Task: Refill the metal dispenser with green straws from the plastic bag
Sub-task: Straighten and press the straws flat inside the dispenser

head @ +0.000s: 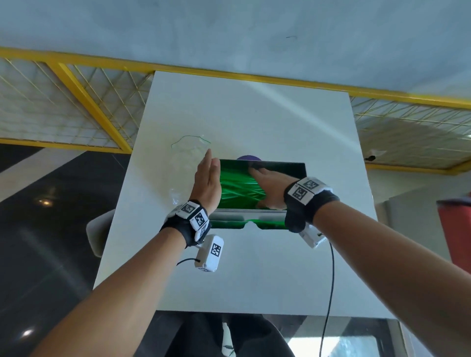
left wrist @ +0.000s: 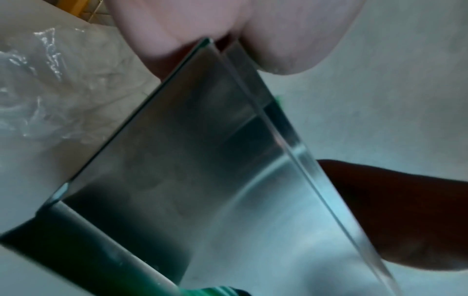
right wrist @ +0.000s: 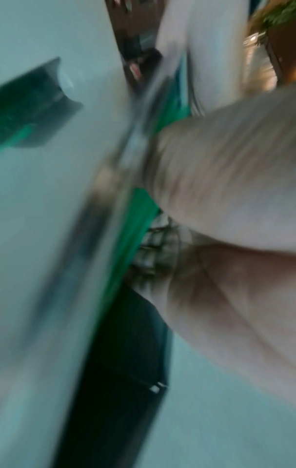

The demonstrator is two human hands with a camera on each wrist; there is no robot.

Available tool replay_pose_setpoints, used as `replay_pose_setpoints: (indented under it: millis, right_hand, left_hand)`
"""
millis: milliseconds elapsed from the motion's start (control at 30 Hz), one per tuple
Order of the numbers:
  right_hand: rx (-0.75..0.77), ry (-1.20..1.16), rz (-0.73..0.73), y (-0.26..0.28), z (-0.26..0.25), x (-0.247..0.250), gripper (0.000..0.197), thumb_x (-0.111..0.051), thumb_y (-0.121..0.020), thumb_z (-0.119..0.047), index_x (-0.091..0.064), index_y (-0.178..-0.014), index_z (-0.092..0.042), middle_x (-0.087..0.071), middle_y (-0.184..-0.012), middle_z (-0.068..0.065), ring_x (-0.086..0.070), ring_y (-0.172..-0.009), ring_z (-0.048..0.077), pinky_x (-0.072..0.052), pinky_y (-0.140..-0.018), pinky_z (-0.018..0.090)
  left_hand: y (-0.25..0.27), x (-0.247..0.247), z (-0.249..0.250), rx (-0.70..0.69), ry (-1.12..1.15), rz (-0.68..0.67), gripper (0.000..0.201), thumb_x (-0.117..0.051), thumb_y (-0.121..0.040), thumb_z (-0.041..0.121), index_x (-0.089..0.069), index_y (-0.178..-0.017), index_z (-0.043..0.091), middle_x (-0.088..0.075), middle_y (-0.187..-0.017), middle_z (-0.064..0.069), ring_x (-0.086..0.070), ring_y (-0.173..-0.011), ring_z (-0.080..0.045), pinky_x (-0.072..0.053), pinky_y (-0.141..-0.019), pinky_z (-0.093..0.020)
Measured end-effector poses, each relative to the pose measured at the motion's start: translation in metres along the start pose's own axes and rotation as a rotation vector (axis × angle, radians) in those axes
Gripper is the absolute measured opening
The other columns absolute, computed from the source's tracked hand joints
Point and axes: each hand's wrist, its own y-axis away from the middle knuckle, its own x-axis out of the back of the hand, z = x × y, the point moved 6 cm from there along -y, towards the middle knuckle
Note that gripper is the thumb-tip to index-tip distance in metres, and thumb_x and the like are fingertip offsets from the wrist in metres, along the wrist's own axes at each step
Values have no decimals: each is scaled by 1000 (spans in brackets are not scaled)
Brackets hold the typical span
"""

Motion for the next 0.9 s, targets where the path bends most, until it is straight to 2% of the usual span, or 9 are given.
replay_pose_setpoints:
  millis: [167, 333, 433, 500, 566, 633, 700, 766, 900]
  right_hand:
    - [40, 61, 12, -13, -10, -11, 52, -70, -87, -32, -49, -132, -15, -55, -130, 9, -57, -117, 35, -50, -92, 44]
    - [83, 160, 118, -10, -11, 4, 31, -63, -87, -37, -53, -111, -19, -65, -113, 1, -63, -106, 29, -44, -82, 38]
    - [73, 193, 173, -9, -12, 12, 31, -64, -83, -41, -47, -100, -21, -65, -103, 0, -63, -99, 28, -42, -87, 42]
    - [47, 194, 173, -9, -12, 13, 33, -64, -83, -43, -42, -96, -23, -64, -99, 0, -62, -97, 28, -41, -88, 42]
    - [29, 189, 179, -10, -13, 13, 36, -65, -82, -43, -43, -99, -21, -64, -100, 1, -63, -99, 29, -41, -90, 44]
    - [12, 162, 174, -11, -12, 11, 48, -68, -82, -44, -46, -115, -17, -64, -109, 6, -62, -105, 31, -42, -92, 44]
    - [7, 126, 141, -12, -10, 9, 67, -73, -81, -47, -42, -131, -14, -62, -118, 9, -60, -110, 32, -43, -96, 44]
    - [28, 94, 143, -12, -10, 11, 80, -76, -79, -49, -38, -140, -15, -60, -126, 9, -58, -116, 32, -42, -101, 43]
    - [96, 24, 199, -2, -7, 20, 75, -75, -85, -34, -38, -149, -19, -54, -142, 4, -54, -126, 27, -41, -104, 38]
  left_hand:
    - [-1, 2, 1, 14, -109, 11, 77, -14, -98, 63, -9, -161, 18, -15, -168, -8, -17, -156, -21, -16, -125, -43]
    - [1, 3, 5, 64, 45, 30, 68, -13, -103, 58, -17, -160, 22, -18, -168, 0, -20, -154, -14, -13, -116, -23]
    - [-2, 7, 4, 113, 157, 73, 82, -6, -92, 69, -26, -158, 25, -27, -166, 4, -25, -152, -11, -16, -125, -33]
    - [-4, 9, 5, 126, 244, 103, 85, -7, -89, 69, -39, -153, 23, -41, -159, 2, -38, -147, -14, -27, -123, -41]
    - [-5, 12, 8, 132, 288, 132, 79, -9, -91, 62, -50, -144, 20, -54, -148, -3, -51, -136, -19, -38, -116, -43]
    - [-4, 12, 9, 148, 284, 130, 78, -9, -92, 63, -54, -141, 22, -58, -144, -4, -55, -130, -20, -42, -113, -44]
    - [-4, 10, 8, 153, 210, 111, 86, -7, -87, 73, -49, -145, 25, -53, -150, -3, -50, -137, -20, -38, -117, -45]
    - [-4, 10, 8, 140, 124, 107, 85, -7, -92, 71, -41, -151, 22, -42, -159, -2, -39, -146, -19, -28, -122, -42]
    - [-8, 10, 9, 125, 78, 126, 67, -13, -104, 55, -42, -150, 16, -44, -156, -5, -42, -143, -22, -30, -115, -32]
